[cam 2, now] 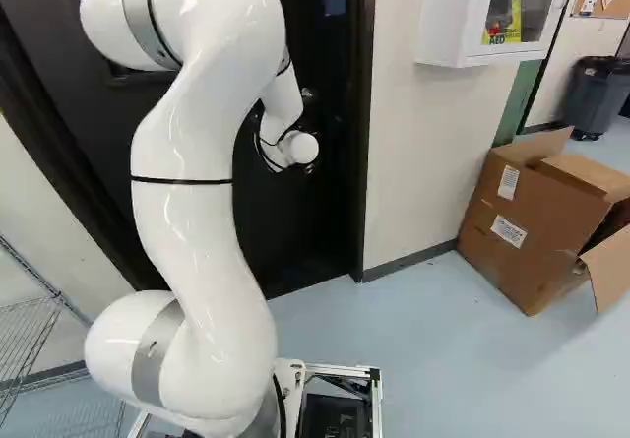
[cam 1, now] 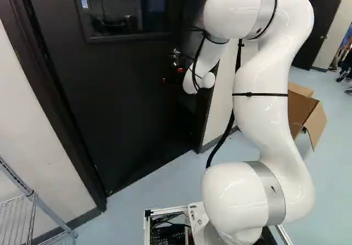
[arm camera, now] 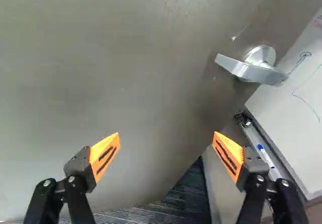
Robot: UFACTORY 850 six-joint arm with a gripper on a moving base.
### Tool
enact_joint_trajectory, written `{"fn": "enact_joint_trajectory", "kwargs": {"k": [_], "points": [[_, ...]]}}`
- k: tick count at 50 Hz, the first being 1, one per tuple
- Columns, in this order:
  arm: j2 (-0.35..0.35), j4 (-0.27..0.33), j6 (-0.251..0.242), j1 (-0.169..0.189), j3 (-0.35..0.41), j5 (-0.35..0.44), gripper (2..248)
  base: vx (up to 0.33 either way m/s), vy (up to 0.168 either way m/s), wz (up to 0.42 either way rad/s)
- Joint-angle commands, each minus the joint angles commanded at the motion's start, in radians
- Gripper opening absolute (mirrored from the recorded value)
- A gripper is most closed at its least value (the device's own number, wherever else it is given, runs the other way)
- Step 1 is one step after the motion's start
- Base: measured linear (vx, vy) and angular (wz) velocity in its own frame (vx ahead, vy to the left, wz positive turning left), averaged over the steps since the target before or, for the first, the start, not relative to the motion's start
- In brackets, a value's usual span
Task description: Open the door and move inside
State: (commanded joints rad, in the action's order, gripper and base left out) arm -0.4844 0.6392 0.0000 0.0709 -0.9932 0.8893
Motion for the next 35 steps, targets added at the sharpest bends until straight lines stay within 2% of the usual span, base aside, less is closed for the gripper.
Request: {"fn": "enact_joint_trajectory", "kwargs": {"k": [35], "points": [[0.159, -0.137, 0.000, -0.007, 0.200, -0.018, 247, 0.000, 0.000, 0.000]]}}
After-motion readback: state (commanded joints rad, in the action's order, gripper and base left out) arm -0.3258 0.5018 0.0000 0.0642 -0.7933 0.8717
